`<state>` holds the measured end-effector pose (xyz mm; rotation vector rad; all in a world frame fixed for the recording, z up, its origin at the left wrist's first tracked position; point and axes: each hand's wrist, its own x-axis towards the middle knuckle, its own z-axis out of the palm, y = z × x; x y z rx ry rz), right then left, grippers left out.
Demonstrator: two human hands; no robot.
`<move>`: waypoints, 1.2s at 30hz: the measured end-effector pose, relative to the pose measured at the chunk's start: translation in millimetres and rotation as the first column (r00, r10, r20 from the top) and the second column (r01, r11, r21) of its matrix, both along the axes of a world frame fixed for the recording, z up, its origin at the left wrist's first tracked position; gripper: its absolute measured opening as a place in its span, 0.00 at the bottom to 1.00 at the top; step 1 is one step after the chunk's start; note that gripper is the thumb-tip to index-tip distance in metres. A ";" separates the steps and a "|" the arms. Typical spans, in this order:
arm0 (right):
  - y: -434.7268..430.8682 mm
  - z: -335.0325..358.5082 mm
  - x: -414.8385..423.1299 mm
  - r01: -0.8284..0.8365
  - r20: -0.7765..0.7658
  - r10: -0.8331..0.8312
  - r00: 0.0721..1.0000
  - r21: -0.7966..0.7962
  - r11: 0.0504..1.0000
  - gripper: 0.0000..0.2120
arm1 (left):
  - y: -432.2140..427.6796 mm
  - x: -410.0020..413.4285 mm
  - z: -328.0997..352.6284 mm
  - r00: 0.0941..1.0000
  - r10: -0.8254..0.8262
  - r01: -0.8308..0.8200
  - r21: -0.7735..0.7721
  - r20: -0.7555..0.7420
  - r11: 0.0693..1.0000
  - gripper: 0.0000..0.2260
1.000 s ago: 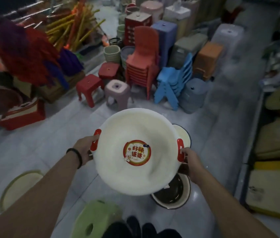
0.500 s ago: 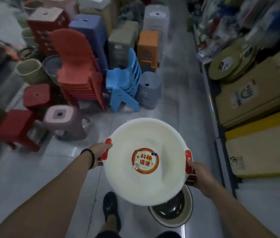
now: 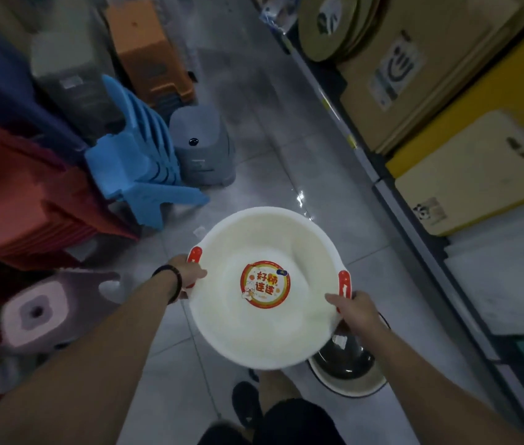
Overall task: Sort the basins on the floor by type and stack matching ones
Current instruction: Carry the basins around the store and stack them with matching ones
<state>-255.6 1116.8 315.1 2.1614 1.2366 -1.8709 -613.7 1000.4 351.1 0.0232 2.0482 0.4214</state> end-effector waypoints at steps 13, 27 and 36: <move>47.3 -253.5 -64.6 0.105 0.208 -0.079 0.975 -0.117 0.988 0.30 | 108.0 -60.4 -310.5 0.938 -0.338 0.308 -0.262 -0.079 0.915 0.22; 58.7 -470.0 -82.3 0.135 0.400 -0.052 0.915 -0.185 0.973 0.19 | 145.3 -54.9 -511.6 0.853 -0.485 0.447 -0.208 -0.193 0.870 0.23; 57.3 -491.2 -79.2 0.277 0.233 -0.229 0.945 -0.198 0.940 0.17 | 137.7 -55.9 -521.8 0.859 -0.458 0.444 -0.112 -0.230 0.889 0.25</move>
